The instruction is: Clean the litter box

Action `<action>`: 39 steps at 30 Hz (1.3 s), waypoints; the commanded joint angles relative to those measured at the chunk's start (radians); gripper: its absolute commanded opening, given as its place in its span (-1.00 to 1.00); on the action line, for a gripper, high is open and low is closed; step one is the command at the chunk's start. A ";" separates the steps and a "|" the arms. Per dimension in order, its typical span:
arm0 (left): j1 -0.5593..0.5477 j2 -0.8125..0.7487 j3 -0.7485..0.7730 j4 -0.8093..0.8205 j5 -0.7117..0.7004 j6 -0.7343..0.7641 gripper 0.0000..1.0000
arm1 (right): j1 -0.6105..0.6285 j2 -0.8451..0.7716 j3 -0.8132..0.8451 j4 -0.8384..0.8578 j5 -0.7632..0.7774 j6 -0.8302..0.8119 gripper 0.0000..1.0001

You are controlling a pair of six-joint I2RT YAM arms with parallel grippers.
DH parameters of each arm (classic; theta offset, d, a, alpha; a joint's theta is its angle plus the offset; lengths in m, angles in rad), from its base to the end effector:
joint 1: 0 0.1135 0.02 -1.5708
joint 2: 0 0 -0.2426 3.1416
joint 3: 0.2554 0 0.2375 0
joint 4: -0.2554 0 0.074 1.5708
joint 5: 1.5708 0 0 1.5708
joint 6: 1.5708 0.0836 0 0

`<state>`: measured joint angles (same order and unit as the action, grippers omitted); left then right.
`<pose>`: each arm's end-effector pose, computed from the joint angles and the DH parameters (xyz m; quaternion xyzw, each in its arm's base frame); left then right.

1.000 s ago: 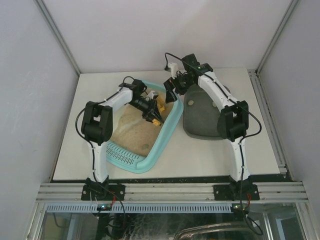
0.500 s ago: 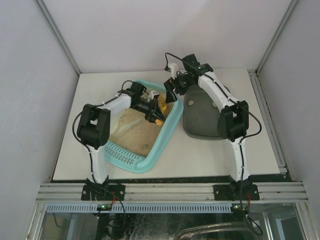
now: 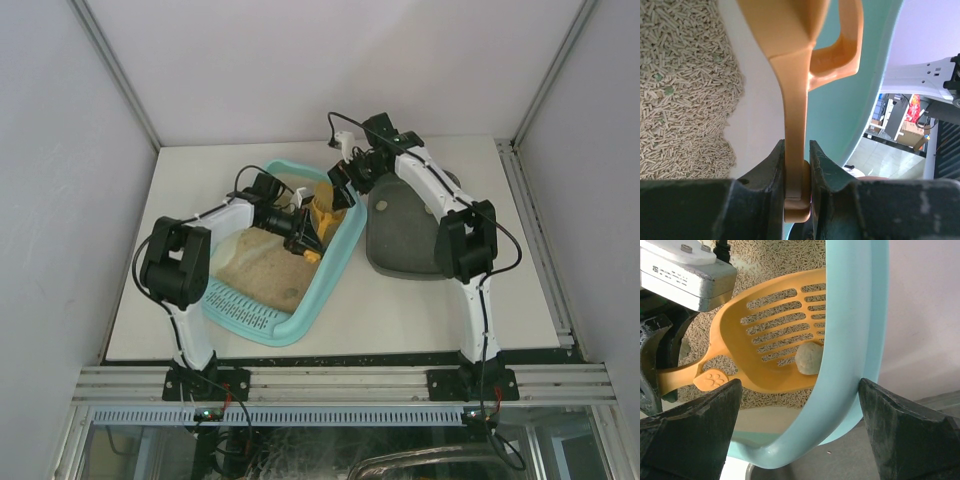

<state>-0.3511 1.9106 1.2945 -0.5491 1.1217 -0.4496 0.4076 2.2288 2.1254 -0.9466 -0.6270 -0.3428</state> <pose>0.3183 -0.1968 0.1571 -0.0662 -0.8337 0.5463 0.0460 0.4154 0.2328 0.2185 -0.4107 0.8262 0.3058 0.2351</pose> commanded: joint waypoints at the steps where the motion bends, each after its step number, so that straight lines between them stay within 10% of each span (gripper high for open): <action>1: 0.005 -0.035 -0.036 0.020 0.021 0.085 -1.00 | 0.059 -0.058 -0.035 -0.092 -0.055 0.006 0.96; 30: 0.107 -0.555 -0.391 0.047 -0.078 0.065 -1.00 | -0.060 -0.224 -0.033 -0.060 -0.070 0.043 1.00; 39: 0.248 -0.881 -0.660 0.644 -0.022 -0.231 -1.00 | 0.028 -0.318 -0.143 -0.085 0.194 -0.150 1.00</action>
<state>-0.1356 1.1011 0.7288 -0.2710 1.0531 -0.4995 0.3985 1.9846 2.0205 -1.0153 -0.5465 -0.4046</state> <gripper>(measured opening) 0.243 0.997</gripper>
